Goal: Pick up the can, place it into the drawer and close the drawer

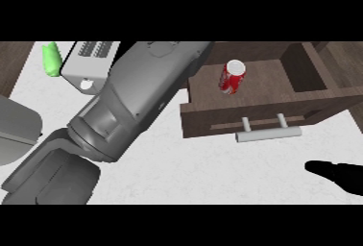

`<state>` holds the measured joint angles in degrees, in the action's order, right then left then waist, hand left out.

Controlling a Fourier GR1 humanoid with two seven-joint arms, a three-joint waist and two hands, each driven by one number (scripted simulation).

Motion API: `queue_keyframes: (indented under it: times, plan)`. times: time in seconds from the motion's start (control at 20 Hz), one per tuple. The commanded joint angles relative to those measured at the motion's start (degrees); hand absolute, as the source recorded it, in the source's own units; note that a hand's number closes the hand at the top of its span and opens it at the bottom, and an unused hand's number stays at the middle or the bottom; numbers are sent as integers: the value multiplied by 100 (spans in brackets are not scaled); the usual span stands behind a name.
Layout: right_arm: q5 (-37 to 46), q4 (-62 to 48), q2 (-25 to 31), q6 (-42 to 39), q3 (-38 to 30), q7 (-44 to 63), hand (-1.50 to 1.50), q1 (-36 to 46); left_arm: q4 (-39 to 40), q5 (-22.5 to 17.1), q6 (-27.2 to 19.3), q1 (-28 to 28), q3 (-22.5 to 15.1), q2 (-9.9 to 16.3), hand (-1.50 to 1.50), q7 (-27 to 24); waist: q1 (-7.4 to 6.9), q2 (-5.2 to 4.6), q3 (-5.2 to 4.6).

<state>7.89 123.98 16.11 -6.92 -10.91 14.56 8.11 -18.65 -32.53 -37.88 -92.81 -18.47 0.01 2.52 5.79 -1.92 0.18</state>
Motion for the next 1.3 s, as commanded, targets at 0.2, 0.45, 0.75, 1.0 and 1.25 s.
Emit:
queue_keyframes:
  times: [0.2, 0.45, 0.75, 1.0, 1.25]
  plan:
    - [1775, -1036, 333, 195, 770, -597, -150, 509, 34, -317, 104, 7, 157, -1, -150, -309, -295, -1, -7]
    - [2619, -1702, 366, 350, 1326, -647, -150, 1018, 99, -256, 32, -54, 1, -1, -150, -365, -370, 66, -9]
    - [3651, -3055, 173, 985, 1777, -1116, -150, 1249, 296, -119, 228, -211, 129, 77, -150, -236, -546, 109, -11]
    - [4201, -4478, 47, 1422, 1889, -1432, -150, 1948, 140, -179, 459, -58, 278, 232, -150, -257, -644, 115, -13]
    - [4688, -5958, -369, 2446, 1878, -1813, -150, 2354, 18, -60, 442, -66, 249, 451, -150, 13, -770, 128, -10]
